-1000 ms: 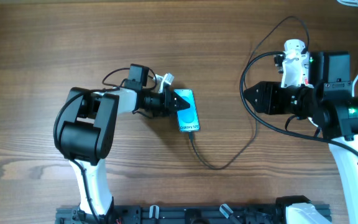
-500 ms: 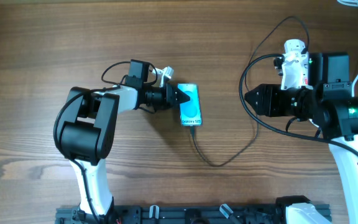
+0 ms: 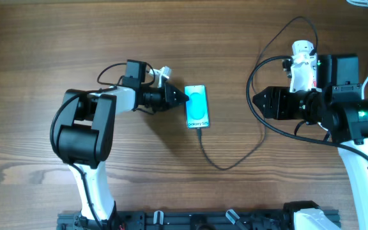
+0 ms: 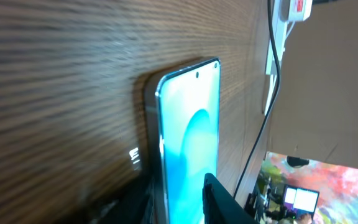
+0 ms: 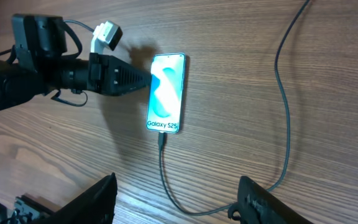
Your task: Plug charger to phone and switch on socket
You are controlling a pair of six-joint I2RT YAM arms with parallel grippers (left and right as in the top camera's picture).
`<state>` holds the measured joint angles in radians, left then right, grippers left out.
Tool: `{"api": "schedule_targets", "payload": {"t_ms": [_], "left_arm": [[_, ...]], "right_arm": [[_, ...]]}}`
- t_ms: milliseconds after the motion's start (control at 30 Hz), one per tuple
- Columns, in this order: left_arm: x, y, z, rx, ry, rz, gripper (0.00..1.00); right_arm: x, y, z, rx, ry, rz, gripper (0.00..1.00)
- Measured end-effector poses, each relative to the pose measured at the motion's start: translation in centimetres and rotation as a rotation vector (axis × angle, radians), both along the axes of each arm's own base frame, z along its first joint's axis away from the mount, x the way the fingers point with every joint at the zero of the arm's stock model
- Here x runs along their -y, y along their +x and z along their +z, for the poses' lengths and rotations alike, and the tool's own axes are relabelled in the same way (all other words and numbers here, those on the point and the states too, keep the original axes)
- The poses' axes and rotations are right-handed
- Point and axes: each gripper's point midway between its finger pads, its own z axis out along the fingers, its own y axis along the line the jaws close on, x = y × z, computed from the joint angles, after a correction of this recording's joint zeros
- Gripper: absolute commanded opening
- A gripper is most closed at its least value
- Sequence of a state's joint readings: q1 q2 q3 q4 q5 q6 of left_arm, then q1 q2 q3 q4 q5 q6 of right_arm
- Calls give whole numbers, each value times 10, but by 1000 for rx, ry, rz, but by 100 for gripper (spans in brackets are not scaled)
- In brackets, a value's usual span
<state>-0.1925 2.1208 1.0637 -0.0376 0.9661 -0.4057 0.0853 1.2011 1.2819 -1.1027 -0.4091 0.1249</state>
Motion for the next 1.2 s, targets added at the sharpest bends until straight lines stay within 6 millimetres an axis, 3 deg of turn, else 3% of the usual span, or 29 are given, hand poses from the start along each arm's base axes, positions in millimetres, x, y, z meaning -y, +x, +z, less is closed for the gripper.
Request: {"api": "schedule_targets", "payload": {"t_ms": [167,267,333,367,400,433,467,533,633,733,833,900,1000,1033,1100,1200], "left_arm": [[-5,2,0,-3,1,12,24],[-6,2,-1,-9,3,15,19],[-9,1,-1,-24,5,23,18],[-14,0,-1,-48,12,35,18],[-21,0,1,-67,27,55,18],[-28,0,6,-82,36,72,18],[-34,1,14,-79,43,87,18],[-49,4,55,-31,57,123,18],[-71,-4,133,117,106,168,18],[-91,-31,192,248,208,226,20],[-112,-75,245,387,319,306,31],[-122,-101,264,444,367,346,48],[-137,-138,290,555,420,413,82],[-142,-150,298,594,433,443,100],[-152,-175,316,693,458,507,100],[-162,-199,325,754,484,564,100]], "right_arm": [[2,2,0,5,-13,-9,68],[16,7,-4,0,-67,-92,68],[29,10,-7,-16,-101,-187,45],[38,12,-9,-27,-120,-260,26],[47,14,-10,-38,-135,-341,14],[55,17,-12,-47,-147,-413,6],[60,19,-14,-57,-149,-463,5],[73,26,-24,-97,-160,-601,4],[87,38,-35,-121,-166,-731,4],[109,54,-40,-107,-153,-847,4],[144,65,-46,-100,-145,-978,4],[169,73,-49,-86,-136,-1055,4],[200,85,-62,-80,-134,-1138,5],[212,94,-69,-70,-130,-1166,4],[230,110,-86,-60,-134,-1196,4],[243,140,-108,-16,-150,-1169,4]]}}
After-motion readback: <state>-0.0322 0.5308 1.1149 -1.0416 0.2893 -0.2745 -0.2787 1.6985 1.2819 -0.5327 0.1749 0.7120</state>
